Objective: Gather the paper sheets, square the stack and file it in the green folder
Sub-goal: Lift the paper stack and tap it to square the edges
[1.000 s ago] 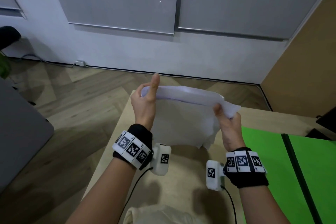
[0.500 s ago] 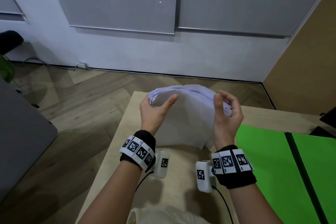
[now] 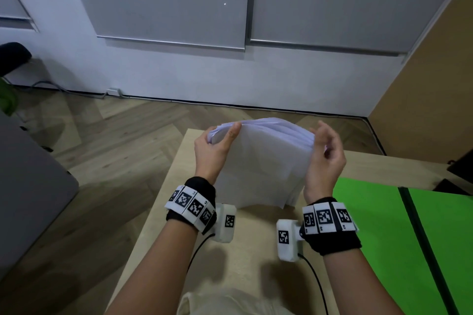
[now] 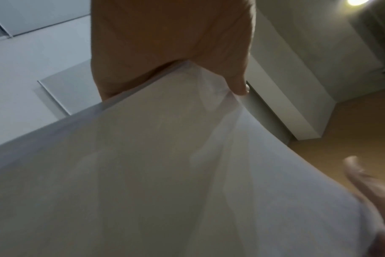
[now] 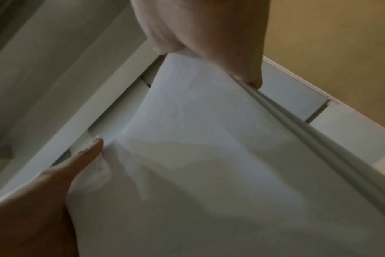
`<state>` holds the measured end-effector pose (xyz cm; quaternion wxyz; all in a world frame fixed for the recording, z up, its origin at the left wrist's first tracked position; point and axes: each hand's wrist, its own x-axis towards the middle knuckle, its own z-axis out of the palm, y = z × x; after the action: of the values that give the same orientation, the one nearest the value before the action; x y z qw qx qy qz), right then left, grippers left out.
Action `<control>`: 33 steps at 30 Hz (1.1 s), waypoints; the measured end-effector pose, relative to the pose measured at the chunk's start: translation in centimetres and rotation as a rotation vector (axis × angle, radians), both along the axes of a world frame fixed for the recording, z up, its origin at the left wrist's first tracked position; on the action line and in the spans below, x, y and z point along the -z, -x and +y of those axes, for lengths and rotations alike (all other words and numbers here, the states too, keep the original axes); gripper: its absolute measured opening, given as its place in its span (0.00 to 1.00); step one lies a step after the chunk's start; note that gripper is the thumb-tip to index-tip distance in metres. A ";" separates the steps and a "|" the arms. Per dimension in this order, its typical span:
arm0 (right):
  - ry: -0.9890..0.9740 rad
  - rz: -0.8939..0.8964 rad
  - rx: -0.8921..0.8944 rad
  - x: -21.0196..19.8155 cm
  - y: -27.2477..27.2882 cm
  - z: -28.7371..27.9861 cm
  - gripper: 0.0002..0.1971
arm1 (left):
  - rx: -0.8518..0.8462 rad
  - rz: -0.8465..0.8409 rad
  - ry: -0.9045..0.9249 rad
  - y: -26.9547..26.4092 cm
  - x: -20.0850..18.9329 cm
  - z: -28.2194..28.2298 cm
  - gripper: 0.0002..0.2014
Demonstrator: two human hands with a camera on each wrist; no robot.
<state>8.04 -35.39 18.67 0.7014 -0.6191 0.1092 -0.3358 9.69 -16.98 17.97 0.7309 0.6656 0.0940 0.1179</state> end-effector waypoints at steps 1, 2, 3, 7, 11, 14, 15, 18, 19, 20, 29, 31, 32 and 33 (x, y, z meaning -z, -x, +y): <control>0.033 0.007 -0.093 0.5 0.3 -0.2 0.34 | 0.016 0.022 -0.003 -0.1 0.0 0.0 0.28; 0.092 0.031 -0.178 1.1 0.6 -0.3 0.42 | 0.031 0.048 0.001 -0.1 0.0 0.1 0.26; 0.157 0.083 -0.248 1.8 0.8 -0.5 0.45 | 0.050 0.080 0.008 -0.1 0.1 0.3 0.22; 0.164 0.275 -0.354 2.3 0.7 -0.6 0.12 | 0.169 0.177 0.003 0.4 0.6 0.6 0.13; 0.023 0.176 -0.308 0.6 0.3 -1.1 0.06 | 0.192 0.009 0.012 1.2 -0.6 1.1 0.14; 0.026 0.080 -0.440 -0.2 0.5 -2.0 0.08 | 0.231 -0.065 -0.056 1.8 -1.3 2.2 0.19; 0.052 0.095 -0.479 -0.1 0.6 -2.1 0.11 | 0.237 -0.056 -0.068 1.8 -1.1 2.5 0.20; 0.095 0.204 -0.497 1.3 0.5 -2.3 0.18 | 0.208 0.042 -0.075 1.6 -0.4 2.5 0.29; 0.098 0.242 -0.473 1.6 0.4 -2.2 0.16 | 0.195 0.058 -0.074 1.5 -0.4 2.1 0.31; 0.114 0.269 -0.443 1.8 0.4 -2.2 0.11 | 0.187 0.053 -0.068 1.5 -0.6 1.7 0.32; 0.380 0.222 -0.443 -0.4 0.3 -0.8 0.10 | 0.257 -0.205 -1.372 1.6 -5.3 0.5 0.20; 0.417 0.201 -0.487 -1.4 0.9 -0.1 0.05 | 0.286 -0.127 -1.386 1.8 -5.7 0.4 0.08; 0.417 0.194 -0.498 -1.6 1.0 0.0 0.05 | 0.259 -0.142 -1.383 1.8 -5.6 0.6 0.06; 0.410 0.203 -0.511 -1.5 0.9 -0.2 0.04 | 0.240 -0.153 -1.370 2.0 -5.6 0.8 0.05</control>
<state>7.10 -35.54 20.18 0.6095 -0.7848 -0.0501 -0.1009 7.72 -16.19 23.54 0.1594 0.9721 -0.1273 0.1157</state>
